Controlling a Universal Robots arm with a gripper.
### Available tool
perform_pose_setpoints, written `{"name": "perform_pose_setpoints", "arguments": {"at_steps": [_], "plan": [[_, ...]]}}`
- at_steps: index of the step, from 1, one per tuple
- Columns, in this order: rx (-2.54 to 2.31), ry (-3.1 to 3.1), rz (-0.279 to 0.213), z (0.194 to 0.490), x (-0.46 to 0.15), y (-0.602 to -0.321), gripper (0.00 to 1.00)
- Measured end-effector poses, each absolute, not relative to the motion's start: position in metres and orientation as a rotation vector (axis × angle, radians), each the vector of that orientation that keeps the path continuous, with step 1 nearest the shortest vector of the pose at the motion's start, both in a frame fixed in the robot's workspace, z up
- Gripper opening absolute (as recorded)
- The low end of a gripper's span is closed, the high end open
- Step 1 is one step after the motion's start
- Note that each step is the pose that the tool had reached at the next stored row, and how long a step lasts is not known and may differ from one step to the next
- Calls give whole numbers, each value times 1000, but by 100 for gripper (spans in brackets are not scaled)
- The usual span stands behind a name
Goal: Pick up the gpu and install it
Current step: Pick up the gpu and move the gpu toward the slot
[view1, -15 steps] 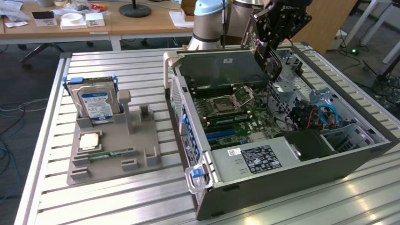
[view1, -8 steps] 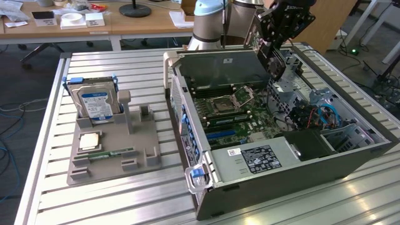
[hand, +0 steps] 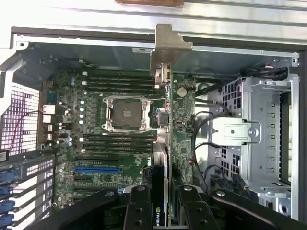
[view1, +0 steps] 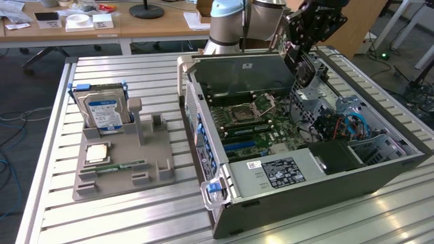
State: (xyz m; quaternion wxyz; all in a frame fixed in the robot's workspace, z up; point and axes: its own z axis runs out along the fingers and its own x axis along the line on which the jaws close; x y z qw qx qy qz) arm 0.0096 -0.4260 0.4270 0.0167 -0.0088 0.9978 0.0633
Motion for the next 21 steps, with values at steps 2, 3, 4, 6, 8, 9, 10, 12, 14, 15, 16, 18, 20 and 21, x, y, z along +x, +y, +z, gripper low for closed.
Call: {"name": "perform_pose_setpoints", "arguments": {"at_steps": [2, 3, 4, 6, 8, 9, 10, 12, 14, 15, 16, 18, 20, 21], "plan": [[-28, 3102, 197, 427, 13, -426, 26], [-28, 3102, 197, 427, 15, -426, 26], [-28, 3102, 197, 427, 17, -426, 26], [-29, 3102, 197, 427, 20, -426, 26], [-30, 3102, 197, 427, 23, -426, 26], [-30, 3102, 197, 427, 25, -426, 26], [-30, 3102, 197, 427, 27, -426, 26], [-31, 3102, 198, 427, 29, -426, 26], [-31, 3102, 198, 427, 32, -426, 26], [-31, 3102, 197, 427, 33, -426, 26], [-32, 3102, 198, 427, 34, -426, 26], [-32, 3102, 198, 427, 38, -426, 26], [-32, 3050, 194, 427, 31, -425, 26], [-32, 3050, 194, 427, 31, -425, 26]]}}
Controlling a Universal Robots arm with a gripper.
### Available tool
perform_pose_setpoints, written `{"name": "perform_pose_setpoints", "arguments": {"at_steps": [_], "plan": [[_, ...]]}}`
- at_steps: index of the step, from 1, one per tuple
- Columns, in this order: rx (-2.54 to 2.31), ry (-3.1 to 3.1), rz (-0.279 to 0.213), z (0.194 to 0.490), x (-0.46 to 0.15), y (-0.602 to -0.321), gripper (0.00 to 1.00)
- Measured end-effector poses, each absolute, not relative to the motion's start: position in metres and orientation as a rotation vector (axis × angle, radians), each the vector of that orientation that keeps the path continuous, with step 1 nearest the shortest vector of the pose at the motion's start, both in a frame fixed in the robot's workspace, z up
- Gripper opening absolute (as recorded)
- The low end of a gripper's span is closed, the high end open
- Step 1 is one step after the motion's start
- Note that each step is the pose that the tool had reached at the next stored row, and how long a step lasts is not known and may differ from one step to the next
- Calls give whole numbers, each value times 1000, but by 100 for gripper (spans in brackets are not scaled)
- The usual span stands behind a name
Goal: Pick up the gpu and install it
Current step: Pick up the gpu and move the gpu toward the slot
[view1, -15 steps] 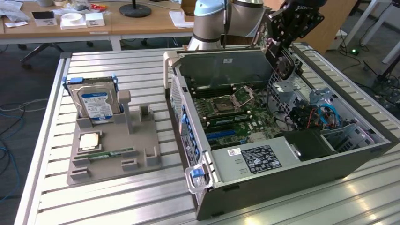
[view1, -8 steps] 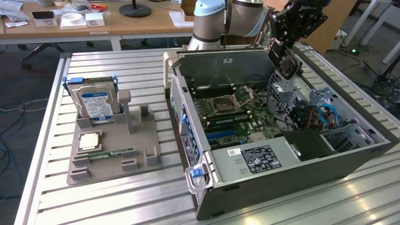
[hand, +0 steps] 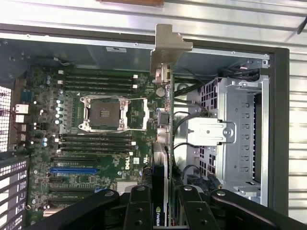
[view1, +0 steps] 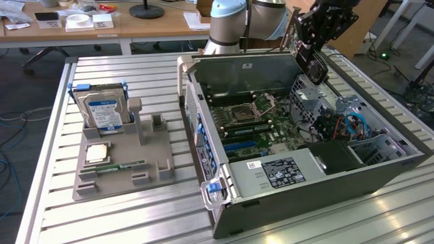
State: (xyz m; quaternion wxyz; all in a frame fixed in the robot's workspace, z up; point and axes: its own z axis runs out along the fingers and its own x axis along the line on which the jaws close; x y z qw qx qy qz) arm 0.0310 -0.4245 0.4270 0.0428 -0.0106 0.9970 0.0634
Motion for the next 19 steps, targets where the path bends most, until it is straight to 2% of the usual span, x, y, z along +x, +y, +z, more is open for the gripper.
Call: {"name": "perform_pose_setpoints", "arguments": {"at_steps": [19], "plan": [[-16, 3089, 187, 427, 38, -425, 26]]}}
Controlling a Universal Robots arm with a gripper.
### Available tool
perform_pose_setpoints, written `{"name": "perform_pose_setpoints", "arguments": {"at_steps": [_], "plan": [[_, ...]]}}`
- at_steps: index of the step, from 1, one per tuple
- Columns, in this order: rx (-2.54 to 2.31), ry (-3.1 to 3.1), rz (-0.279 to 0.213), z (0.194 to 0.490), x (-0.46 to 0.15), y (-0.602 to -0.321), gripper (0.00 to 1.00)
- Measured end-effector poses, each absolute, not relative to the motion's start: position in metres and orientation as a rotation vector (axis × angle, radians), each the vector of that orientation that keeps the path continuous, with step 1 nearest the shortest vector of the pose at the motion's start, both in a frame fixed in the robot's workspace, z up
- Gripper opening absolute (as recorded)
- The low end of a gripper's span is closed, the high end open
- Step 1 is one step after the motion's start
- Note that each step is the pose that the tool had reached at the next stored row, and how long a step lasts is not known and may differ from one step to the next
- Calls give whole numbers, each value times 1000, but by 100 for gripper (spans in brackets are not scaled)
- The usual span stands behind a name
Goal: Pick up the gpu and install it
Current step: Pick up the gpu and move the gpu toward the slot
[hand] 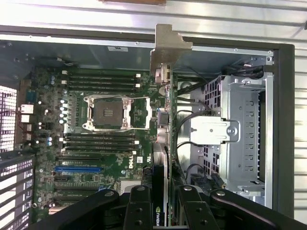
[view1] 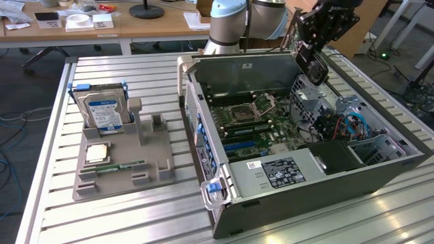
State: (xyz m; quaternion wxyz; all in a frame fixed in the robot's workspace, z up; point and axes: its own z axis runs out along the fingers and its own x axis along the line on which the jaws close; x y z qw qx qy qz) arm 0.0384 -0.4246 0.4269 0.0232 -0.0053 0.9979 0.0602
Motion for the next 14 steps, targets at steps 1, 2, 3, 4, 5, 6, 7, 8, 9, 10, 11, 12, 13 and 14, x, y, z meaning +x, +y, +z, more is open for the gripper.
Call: {"name": "perform_pose_setpoints", "arguments": {"at_steps": [1, 2, 3, 4, 5, 6, 7, 8, 9, 10, 11, 12, 13, 14], "plan": [[-13, 3091, 186, 427, 39, -425, 26], [-11, 3092, 186, 426, 40, -425, 26], [-10, 3093, 186, 425, 42, -425, 26], [-8, 3093, 186, 423, 43, -425, 26], [-7, 3094, 186, 421, 44, -425, 26], [-6, 3094, 186, 420, 44, -425, 26], [-3, 3094, 186, 418, 45, -425, 26], [-1, 3095, 186, 416, 46, -425, 26], [3, 3096, 186, 414, 46, -425, 26], [7, 3097, 186, 413, 47, -425, 26], [11, 3099, 186, 412, 47, -425, 26], [16, 3102, 186, 411, 47, -425, 26], [20, 3105, 186, 411, 47, -425, 26], [23, 3108, 187, 410, 48, -425, 26]]}}
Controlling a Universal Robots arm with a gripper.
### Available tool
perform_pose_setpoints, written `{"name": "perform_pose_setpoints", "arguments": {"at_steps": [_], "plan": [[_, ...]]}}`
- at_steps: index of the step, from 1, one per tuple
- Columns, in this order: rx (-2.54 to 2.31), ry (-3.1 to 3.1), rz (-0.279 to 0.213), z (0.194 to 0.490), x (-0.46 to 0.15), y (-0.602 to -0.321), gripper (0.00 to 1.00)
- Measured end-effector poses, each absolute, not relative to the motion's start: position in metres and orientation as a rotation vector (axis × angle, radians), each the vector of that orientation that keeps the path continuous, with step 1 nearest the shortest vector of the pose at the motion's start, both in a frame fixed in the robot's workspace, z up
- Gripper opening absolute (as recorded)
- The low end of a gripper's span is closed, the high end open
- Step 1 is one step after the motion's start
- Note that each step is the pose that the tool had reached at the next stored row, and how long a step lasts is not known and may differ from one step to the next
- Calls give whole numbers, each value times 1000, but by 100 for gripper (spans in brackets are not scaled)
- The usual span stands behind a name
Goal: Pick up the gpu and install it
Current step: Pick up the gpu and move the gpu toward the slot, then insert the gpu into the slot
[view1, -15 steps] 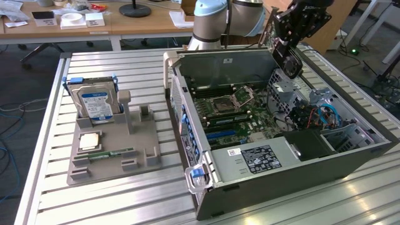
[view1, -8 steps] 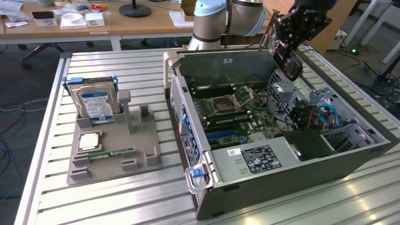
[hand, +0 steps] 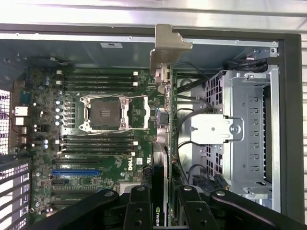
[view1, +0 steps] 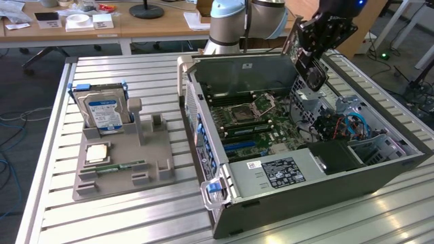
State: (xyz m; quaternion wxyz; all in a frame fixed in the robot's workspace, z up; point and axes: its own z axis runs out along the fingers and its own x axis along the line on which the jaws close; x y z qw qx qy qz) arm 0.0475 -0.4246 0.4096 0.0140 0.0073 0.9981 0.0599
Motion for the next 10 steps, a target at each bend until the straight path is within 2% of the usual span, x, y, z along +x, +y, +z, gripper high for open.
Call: {"name": "perform_pose_setpoints", "arguments": {"at_steps": [10], "plan": [[25, 3114, 187, 406, 52, -425, 26]]}}
